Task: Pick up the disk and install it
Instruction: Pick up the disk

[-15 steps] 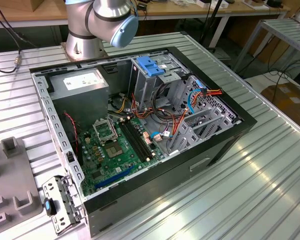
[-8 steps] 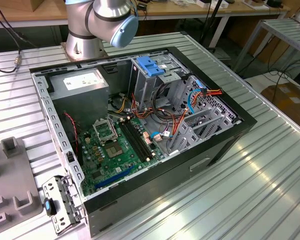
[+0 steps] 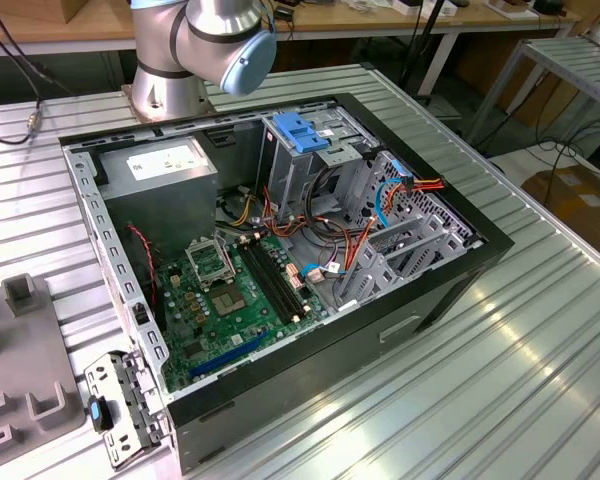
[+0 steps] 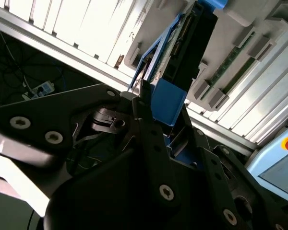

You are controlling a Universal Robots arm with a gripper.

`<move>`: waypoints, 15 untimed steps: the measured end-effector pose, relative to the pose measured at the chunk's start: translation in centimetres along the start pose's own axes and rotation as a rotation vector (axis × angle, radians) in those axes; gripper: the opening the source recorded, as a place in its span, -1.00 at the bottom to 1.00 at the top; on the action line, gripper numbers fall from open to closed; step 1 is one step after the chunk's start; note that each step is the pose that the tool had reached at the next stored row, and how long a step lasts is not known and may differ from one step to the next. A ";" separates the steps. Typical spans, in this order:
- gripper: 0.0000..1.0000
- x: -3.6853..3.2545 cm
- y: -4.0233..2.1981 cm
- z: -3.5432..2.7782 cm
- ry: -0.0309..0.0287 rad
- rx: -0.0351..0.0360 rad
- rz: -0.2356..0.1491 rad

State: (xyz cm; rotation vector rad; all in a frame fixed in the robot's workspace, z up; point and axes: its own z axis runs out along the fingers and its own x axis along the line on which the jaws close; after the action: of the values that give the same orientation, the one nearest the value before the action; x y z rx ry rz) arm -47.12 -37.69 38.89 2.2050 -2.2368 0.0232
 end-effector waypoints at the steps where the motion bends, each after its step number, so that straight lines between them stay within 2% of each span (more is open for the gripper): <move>1: -0.25 0.00 0.00 -0.11 0.0000 0.0000 0.000; 9: -0.25 0.01 -0.01 -1.10 0.0000 0.0000 0.000; 15: -0.25 0.03 -0.02 -2.31 -0.0001 0.0000 0.000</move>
State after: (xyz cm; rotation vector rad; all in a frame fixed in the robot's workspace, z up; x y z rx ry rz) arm -47.12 -37.69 41.20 2.2045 -2.2374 0.0231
